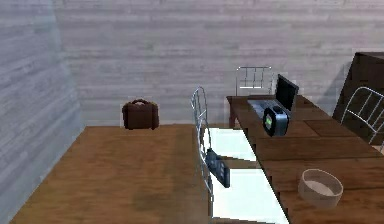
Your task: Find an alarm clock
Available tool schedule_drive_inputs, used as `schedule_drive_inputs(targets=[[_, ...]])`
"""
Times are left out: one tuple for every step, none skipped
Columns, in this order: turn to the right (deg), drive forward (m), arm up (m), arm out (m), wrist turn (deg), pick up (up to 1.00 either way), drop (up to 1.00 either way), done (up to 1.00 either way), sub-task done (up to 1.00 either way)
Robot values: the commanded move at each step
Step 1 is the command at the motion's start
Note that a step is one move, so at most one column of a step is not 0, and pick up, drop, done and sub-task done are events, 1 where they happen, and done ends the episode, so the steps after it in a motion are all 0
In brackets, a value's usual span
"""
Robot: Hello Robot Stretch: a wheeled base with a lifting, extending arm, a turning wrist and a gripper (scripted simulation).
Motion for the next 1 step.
schedule_drive_inputs(targets=[[24.0, 0.0, 0.0, 0.0, 0.0, 0.0, 0.0, 0.0, 0.0]])
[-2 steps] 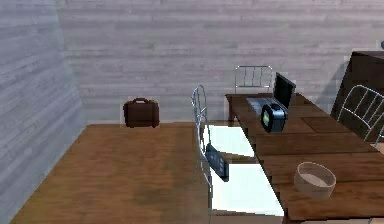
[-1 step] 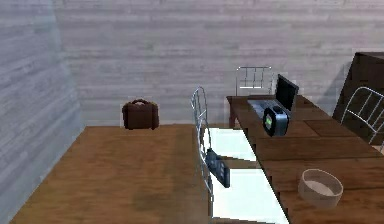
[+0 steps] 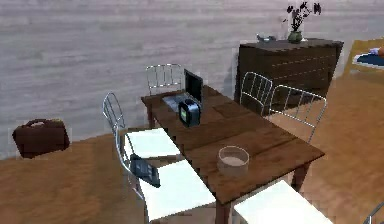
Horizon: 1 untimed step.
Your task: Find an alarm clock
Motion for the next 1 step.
schedule_drive_inputs(targets=[[0.0, 0.0, 0.0, 0.0, 0.0, 0.0, 0.0, 1.0, 0.0]])
